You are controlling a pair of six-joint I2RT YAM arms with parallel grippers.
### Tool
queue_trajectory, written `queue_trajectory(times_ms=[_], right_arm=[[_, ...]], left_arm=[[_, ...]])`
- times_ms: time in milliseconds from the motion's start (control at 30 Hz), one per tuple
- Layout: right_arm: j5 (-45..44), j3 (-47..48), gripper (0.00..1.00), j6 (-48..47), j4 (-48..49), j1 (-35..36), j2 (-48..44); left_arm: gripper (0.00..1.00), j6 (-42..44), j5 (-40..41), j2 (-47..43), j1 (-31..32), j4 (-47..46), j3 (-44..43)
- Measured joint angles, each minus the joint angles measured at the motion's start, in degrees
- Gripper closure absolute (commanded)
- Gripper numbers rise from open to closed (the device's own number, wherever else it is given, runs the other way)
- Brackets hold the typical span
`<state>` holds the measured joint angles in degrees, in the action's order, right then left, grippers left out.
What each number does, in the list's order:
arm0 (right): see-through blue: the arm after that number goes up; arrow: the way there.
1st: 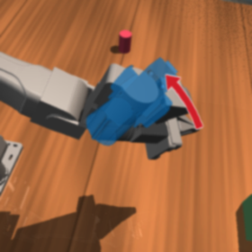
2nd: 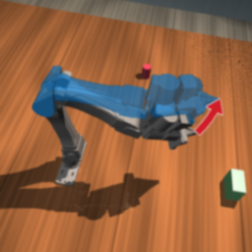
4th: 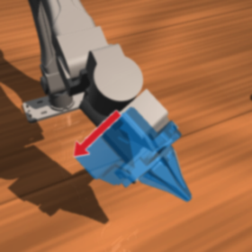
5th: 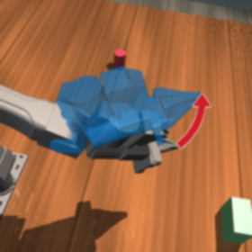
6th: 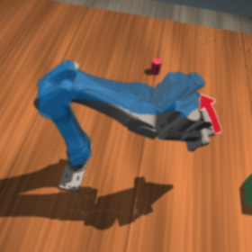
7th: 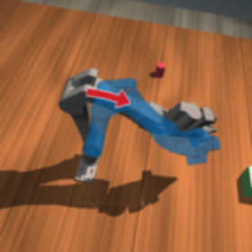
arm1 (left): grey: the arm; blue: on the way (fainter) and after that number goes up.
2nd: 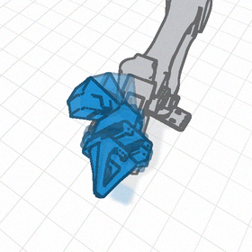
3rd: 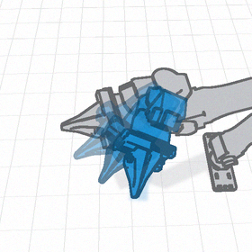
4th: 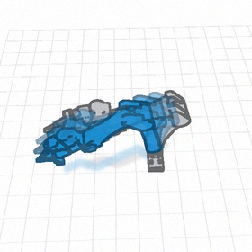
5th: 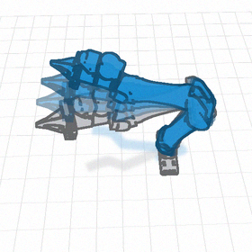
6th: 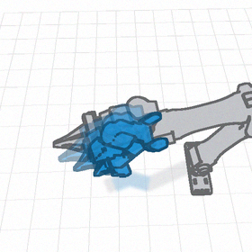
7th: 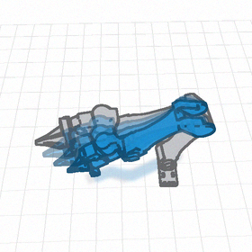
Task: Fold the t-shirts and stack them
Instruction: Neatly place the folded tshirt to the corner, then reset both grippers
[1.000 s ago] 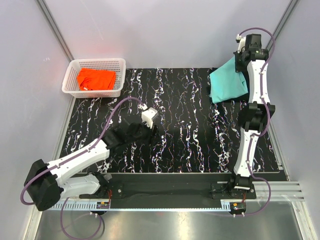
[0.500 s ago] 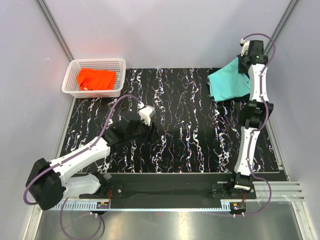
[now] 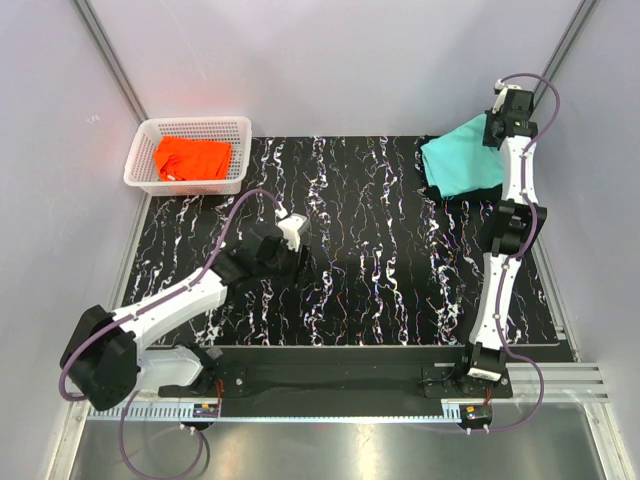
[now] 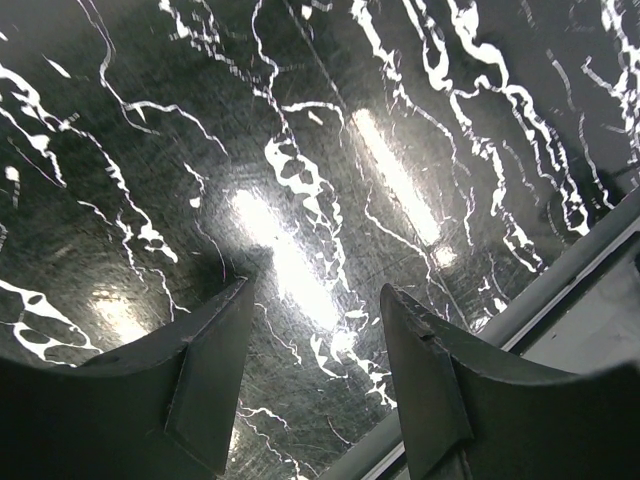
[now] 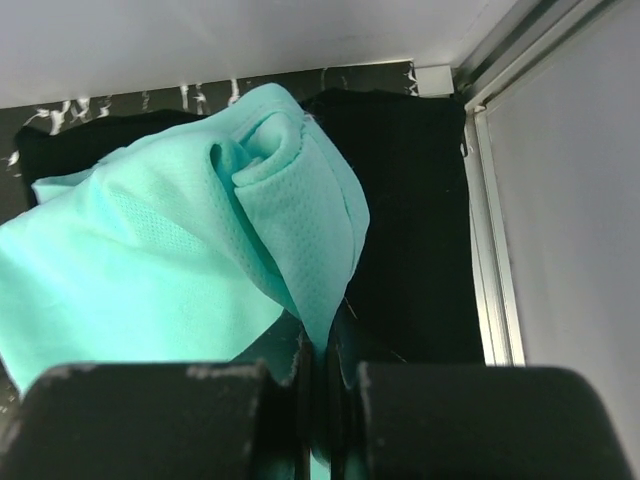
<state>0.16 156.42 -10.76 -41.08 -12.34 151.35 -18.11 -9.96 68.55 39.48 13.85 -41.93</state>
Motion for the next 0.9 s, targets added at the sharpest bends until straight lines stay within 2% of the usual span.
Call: queue_trajectory(times_ms=[300,367,400,433,567,800,833,900], right_arm=[[-0.1,0.0,1.0,2.8,2.8,-1.6,3.4],[-0.2,0.1,0.69,3.3,3.2,-1.8,4.1],[-0.5,0.2,0.5,3.6,3.5,-1.8,4.3],[-1.0,0.2,0.36,4.0,3.7,-1.9,4.4],[-4.0,0.7,0.2,3.0,4.5,-2.2,4.5],[-7.3,-1.0,0.06,2.3,5.3,-3.4,1.9],[-7.4,-2.1,0.01,2.4,4.7,-3.5,0.4],[-7.9,-6.3,0.0,3.1,3.4,-3.4,-4.1]], left_arm=[[0.42,-0.5,-1.1,3.6,-0.2,0.2,-1.0],[0.42,-0.6,-1.5,4.4,-0.2,0.2,-1.7],[0.42,-0.7,-1.6,4.7,-0.2,0.2,-1.9],[0.42,-0.8,-1.7,5.0,-0.2,0.2,-2.1],[0.42,-1.0,-2.2,5.6,-0.2,0.3,-2.4],[0.41,-1.9,-2.3,5.3,-0.4,0.7,-2.7],[0.36,-2.1,-2.3,5.0,-0.4,0.7,-2.7],[0.32,-3.0,-2.4,4.0,-0.4,0.7,-2.7]])
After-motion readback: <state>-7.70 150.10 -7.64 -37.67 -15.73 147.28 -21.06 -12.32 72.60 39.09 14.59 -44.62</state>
